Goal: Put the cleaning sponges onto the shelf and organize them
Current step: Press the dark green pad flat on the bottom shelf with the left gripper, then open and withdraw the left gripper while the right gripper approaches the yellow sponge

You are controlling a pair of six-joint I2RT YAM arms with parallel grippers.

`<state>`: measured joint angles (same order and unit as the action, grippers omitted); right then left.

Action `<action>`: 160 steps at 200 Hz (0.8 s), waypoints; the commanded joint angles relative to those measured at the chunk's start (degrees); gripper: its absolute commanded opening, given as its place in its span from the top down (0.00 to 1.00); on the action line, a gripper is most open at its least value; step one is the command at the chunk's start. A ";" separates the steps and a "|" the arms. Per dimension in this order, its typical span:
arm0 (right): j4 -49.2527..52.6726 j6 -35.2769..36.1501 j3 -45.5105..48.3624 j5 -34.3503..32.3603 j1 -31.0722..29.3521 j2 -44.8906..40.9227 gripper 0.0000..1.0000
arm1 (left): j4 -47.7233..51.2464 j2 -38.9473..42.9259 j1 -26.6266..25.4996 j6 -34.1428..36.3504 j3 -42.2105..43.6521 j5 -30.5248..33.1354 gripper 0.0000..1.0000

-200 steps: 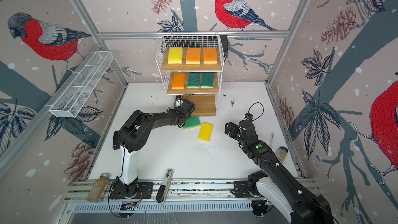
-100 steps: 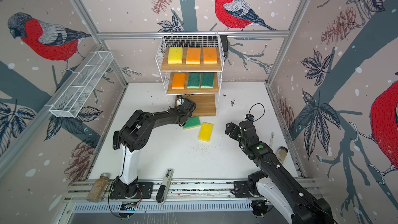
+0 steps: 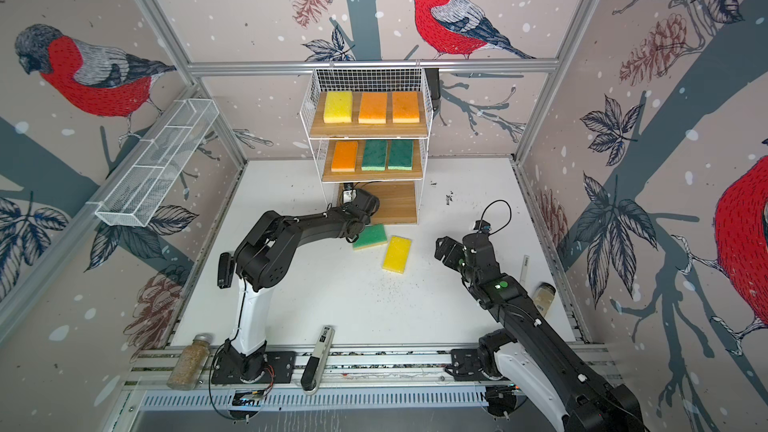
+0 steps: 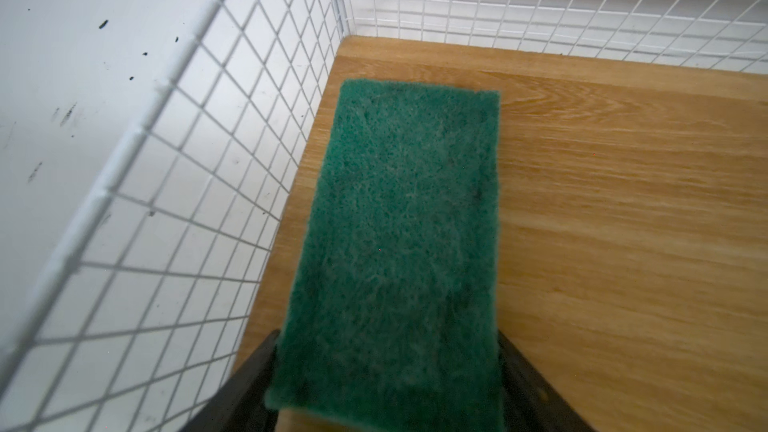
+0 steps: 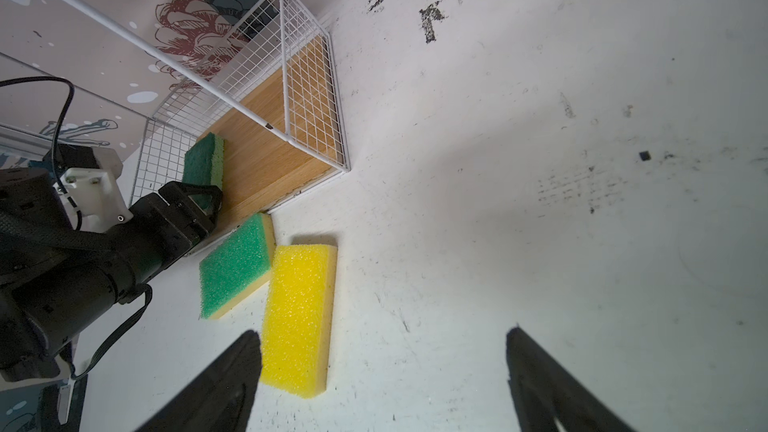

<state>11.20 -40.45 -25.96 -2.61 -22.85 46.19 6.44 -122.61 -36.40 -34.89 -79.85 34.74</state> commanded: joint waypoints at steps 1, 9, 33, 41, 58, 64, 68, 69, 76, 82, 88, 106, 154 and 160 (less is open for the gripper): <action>-0.43 -0.07 0.12 -0.77 0.03 -0.53 0.08 | 1.14 -0.39 0.10 1.89 -0.22 -0.34 0.28; -0.41 -0.12 0.12 -0.77 0.00 -0.66 0.08 | 0.91 -0.35 0.16 2.34 -0.09 -0.65 0.29; -0.43 -0.07 0.12 -0.87 -0.04 -0.99 0.08 | 0.79 -0.10 0.10 3.72 0.42 -0.62 0.31; -0.44 -0.08 0.12 -0.89 0.00 -1.08 0.08 | 0.48 0.13 0.10 4.40 0.77 -0.81 0.32; -0.54 -0.10 0.21 -0.84 0.00 -1.07 0.08 | -0.37 0.65 0.10 6.15 1.74 -1.17 0.32; -0.57 -0.21 0.20 -0.82 0.06 -1.10 0.08 | -0.59 0.78 0.10 6.58 2.02 -1.00 0.31; -0.63 -0.18 0.20 -0.81 0.00 -1.10 0.08 | -0.62 0.94 0.11 6.78 2.25 -0.81 0.31; -0.64 -0.22 0.20 -0.81 0.00 -1.10 0.08 | -0.67 0.95 0.11 6.77 2.34 -0.81 0.31; -0.65 -0.30 0.21 -0.73 0.00 -1.04 0.08 | -1.10 1.26 0.10 7.26 2.80 -0.72 0.30; -0.60 -0.26 0.29 -0.62 0.02 -1.09 0.08 | -1.45 1.39 0.11 7.61 3.25 -0.73 0.30; -0.64 -0.33 0.29 -0.59 0.00 -1.11 0.08 | -1.51 1.49 0.18 7.83 3.45 -0.81 0.30; -0.68 -0.46 0.46 -0.62 0.03 -1.08 0.08 | -1.26 1.33 0.26 8.34 3.28 -0.40 0.28; -0.37 -0.48 0.38 -0.81 0.00 -1.41 0.08 | 0.05 0.79 0.72 7.18 1.85 -0.90 0.21; -0.38 -0.43 0.38 -0.82 0.00 -1.54 0.08 | 0.36 0.79 0.71 6.87 1.72 -0.90 0.21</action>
<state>11.20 -40.51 -25.67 -2.63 -22.85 44.99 3.36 -121.43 -35.88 -27.86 -77.41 34.61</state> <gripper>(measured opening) 0.922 0.786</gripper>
